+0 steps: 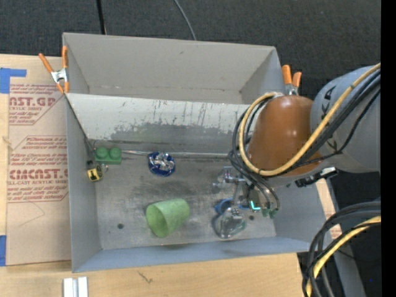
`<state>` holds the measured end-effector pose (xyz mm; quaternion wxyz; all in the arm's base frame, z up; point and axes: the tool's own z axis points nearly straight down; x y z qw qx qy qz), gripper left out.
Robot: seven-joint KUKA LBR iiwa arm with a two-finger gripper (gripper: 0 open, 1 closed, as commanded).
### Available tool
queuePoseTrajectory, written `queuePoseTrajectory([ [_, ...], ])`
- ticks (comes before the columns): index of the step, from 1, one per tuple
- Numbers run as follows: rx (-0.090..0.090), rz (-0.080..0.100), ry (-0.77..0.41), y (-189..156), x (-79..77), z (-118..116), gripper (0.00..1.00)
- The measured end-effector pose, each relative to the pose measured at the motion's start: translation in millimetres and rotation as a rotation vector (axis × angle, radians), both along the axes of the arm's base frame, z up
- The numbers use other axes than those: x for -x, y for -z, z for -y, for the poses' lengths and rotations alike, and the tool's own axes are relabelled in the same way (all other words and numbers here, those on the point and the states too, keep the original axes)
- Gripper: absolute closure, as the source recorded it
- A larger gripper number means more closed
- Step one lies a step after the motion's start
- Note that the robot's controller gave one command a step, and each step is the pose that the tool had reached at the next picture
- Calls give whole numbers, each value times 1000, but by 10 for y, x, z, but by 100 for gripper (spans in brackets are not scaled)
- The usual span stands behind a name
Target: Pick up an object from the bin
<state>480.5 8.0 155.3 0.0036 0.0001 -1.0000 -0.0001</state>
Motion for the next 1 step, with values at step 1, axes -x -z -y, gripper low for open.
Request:
queuePoseTrajectory([
  [1,0,17,-16,862,-176,288,0],
])
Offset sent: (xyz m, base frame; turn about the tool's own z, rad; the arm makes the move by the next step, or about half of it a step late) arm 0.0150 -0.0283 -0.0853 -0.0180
